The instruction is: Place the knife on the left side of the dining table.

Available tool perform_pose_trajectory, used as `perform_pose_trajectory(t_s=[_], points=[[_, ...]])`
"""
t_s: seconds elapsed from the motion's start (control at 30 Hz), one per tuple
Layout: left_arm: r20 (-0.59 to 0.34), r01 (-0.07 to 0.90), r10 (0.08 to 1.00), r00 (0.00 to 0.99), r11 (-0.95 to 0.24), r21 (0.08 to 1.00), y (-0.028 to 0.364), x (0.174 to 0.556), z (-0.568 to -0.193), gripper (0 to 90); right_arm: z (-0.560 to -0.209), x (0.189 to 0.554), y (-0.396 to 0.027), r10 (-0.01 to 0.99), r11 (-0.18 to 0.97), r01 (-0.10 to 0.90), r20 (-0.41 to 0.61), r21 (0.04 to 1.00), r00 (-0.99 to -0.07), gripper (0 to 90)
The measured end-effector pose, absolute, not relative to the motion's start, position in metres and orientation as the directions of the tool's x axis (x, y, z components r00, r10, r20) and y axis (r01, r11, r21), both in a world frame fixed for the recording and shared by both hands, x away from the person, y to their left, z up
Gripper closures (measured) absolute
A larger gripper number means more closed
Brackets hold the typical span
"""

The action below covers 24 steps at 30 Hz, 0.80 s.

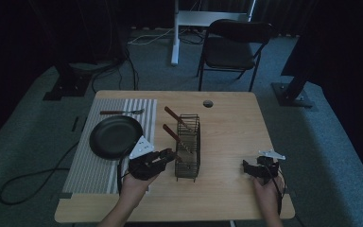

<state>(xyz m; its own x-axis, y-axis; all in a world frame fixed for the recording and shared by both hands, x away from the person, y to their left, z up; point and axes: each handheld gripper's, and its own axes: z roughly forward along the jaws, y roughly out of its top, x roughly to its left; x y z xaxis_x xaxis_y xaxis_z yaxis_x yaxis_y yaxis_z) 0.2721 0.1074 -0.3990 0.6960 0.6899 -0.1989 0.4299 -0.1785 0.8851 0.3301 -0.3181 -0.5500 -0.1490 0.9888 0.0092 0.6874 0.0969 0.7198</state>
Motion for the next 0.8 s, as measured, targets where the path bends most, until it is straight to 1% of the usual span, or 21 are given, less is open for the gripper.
perform_pose_trajectory(t_s=[0.1, 0.17, 0.2, 0.33, 0.37, 0.8], points=[[-0.196, 0.423, 0.692, 0.695, -0.174, 0.889, 0.105, 0.274, -0.397, 75.6, -0.55, 0.33, -0.318, 0.989, 0.097, 0.688, 0.009, 0.72, -0.149, 12.0], [-0.158, 0.393, 0.712, 0.685, -0.178, 0.902, 0.103, 0.273, -0.394, 76.0, -0.55, 0.33, -0.318, 0.989, 0.097, 0.687, 0.009, 0.72, -0.149, 12.0], [-0.158, 0.393, 0.712, 0.685, -0.178, 0.902, 0.103, 0.273, -0.394, 76.2, -0.55, 0.33, -0.318, 0.989, 0.097, 0.687, 0.009, 0.72, -0.149, 12.0], [-0.172, 0.383, 0.705, 0.688, -0.152, 0.911, 0.107, 0.274, -0.388, 77.6, -0.55, 0.33, -0.318, 0.989, 0.097, 0.687, 0.009, 0.72, -0.149, 12.0], [-0.177, 0.38, 0.707, 0.685, -0.14, 0.914, 0.109, 0.274, -0.386, 81.8, -0.55, 0.33, -0.318, 0.989, 0.097, 0.688, 0.009, 0.72, -0.149, 12.0], [-0.205, 0.332, 0.676, 0.707, -0.062, 0.941, 0.124, 0.263, -0.36, 82.0, -0.55, 0.33, -0.318, 0.989, 0.096, 0.687, 0.01, 0.72, -0.149, 12.0]])
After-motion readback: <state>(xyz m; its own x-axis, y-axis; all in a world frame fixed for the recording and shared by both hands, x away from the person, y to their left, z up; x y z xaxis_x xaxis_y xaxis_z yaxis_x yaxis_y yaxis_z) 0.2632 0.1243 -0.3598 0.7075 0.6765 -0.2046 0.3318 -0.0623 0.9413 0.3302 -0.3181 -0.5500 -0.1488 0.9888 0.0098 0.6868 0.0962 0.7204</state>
